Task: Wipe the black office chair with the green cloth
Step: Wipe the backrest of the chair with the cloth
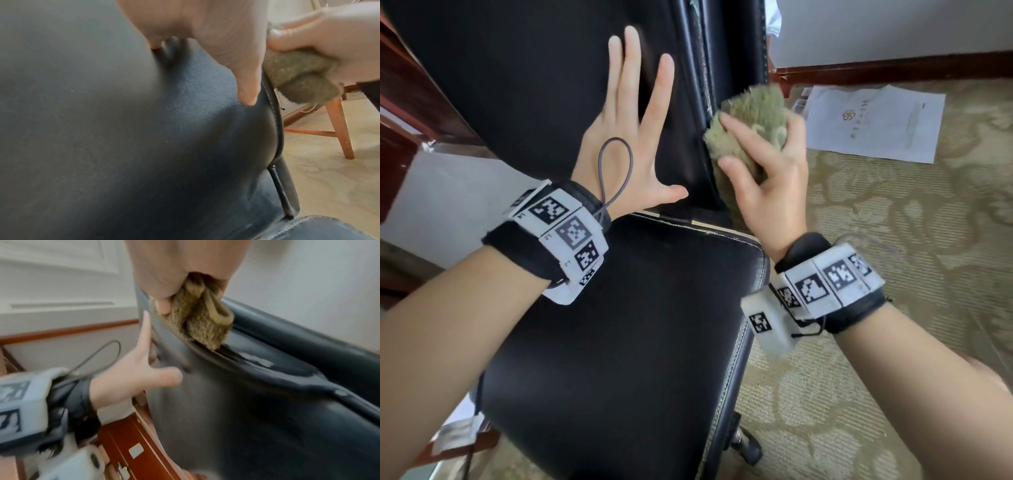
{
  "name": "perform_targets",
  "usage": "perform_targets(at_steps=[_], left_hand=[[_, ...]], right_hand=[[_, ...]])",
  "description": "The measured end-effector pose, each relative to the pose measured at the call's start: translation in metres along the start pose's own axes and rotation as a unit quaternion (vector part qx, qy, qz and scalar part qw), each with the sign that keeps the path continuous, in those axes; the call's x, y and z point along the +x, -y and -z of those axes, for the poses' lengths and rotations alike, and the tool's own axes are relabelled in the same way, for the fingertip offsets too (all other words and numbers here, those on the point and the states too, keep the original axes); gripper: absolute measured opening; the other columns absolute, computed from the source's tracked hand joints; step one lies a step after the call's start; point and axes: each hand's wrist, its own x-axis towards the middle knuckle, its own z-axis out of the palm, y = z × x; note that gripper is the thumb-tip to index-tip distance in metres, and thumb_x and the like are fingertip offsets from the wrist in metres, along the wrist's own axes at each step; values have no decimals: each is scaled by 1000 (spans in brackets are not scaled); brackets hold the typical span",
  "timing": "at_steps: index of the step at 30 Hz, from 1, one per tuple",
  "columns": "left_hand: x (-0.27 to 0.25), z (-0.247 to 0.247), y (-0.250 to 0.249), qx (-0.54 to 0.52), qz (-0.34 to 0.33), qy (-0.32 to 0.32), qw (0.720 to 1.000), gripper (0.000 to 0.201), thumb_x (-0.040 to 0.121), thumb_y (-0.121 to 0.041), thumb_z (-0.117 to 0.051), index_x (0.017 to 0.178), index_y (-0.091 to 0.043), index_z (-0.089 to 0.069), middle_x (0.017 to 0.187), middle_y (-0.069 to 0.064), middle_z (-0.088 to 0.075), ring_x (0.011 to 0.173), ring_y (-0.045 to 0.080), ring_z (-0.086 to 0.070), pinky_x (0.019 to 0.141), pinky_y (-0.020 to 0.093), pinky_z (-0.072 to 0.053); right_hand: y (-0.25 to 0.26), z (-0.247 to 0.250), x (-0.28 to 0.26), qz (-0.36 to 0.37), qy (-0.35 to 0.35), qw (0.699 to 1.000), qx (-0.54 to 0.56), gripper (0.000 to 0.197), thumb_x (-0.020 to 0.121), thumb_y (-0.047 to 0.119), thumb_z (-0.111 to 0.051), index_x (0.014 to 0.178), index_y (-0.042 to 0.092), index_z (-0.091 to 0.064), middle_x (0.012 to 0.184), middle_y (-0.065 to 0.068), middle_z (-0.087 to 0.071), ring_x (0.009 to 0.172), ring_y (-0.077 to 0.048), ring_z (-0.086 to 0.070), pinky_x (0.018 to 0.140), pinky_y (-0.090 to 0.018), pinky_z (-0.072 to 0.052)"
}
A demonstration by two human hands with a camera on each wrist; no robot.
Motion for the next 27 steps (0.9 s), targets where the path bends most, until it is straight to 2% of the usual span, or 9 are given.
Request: perform_targets(at_steps=[3,7,8,11,15,19,21,23,27], left_hand=[[-1,1,2,2,-3,1,1000,126,57,-61,-76,145,-12,-1,149,38,-6,140,49,-5,84,41,-52],[0,-1,1,6,-1,0,1000,126,57,-59,-77,145,-12,0,149,38,-6,140,49,-6,84,40,-52],[1,-1,1,9,0,0,1000,126,57,-59,-77,145,-12,0,149,38,-6,140,49,-6,83,40,-52],[0,-1,1,8,-2,-2,1000,127,56,-58,-79,145,-12,0,148,39,-7,140,49,-6,83,39,-52],[-2,-2,2,10,-5,-7,1000,131,52,-57,-81,146,-12,-2,149,38,-8,140,48,-7,84,40,-51],[-1,-5,3,3,-8,-21,1000,131,50,-54,-83,146,-12,-4,148,38,-9,140,48,-9,85,41,-51],[0,-5,3,2,-10,-26,1000,131,50,-54,-84,146,-12,-5,148,38,-10,139,48,-10,84,41,-51],[-1,-4,1,2,-10,-22,1000,131,49,-54,-84,146,-11,-5,148,38,-11,139,49,-11,86,41,-51],[-2,-1,1,4,-2,-10,1000,132,49,-52,-83,146,-13,-3,150,35,-7,141,45,-7,93,39,-47]], right_hand=[[0,-3,0,26,-4,1000,-16,35,84,5,-64,119,6,-63,117,-11,-37,111,-10,-41,104,-10,-28],[-19,1,-25,-45,27,998,-32,36,84,9,-64,120,12,-63,114,-8,-37,101,4,-41,100,-8,-30],[-18,2,-20,-48,35,998,-26,36,84,10,-64,120,13,-63,114,-8,-38,102,4,-41,101,-9,-30],[3,3,17,0,8,1000,-7,34,82,8,-64,116,10,-65,114,-9,-41,109,-13,-45,101,-12,-33],[31,-5,63,24,-63,997,29,33,83,9,-63,115,10,-66,114,-12,-42,110,-17,-47,102,-18,-38],[19,2,21,-42,6,999,2,34,83,7,-63,117,12,-65,114,-8,-41,109,-8,-46,100,-5,-29],[17,4,13,-58,13,998,-12,33,82,7,-64,115,11,-67,112,-7,-40,105,-4,-45,97,0,-26],[29,2,35,-40,-17,999,-10,32,81,10,-64,113,12,-68,110,-7,-39,101,-2,-43,94,0,-29],[62,-10,103,41,-109,993,-6,29,80,13,-63,108,8,-70,106,-8,-39,98,-9,-44,89,4,-29]])
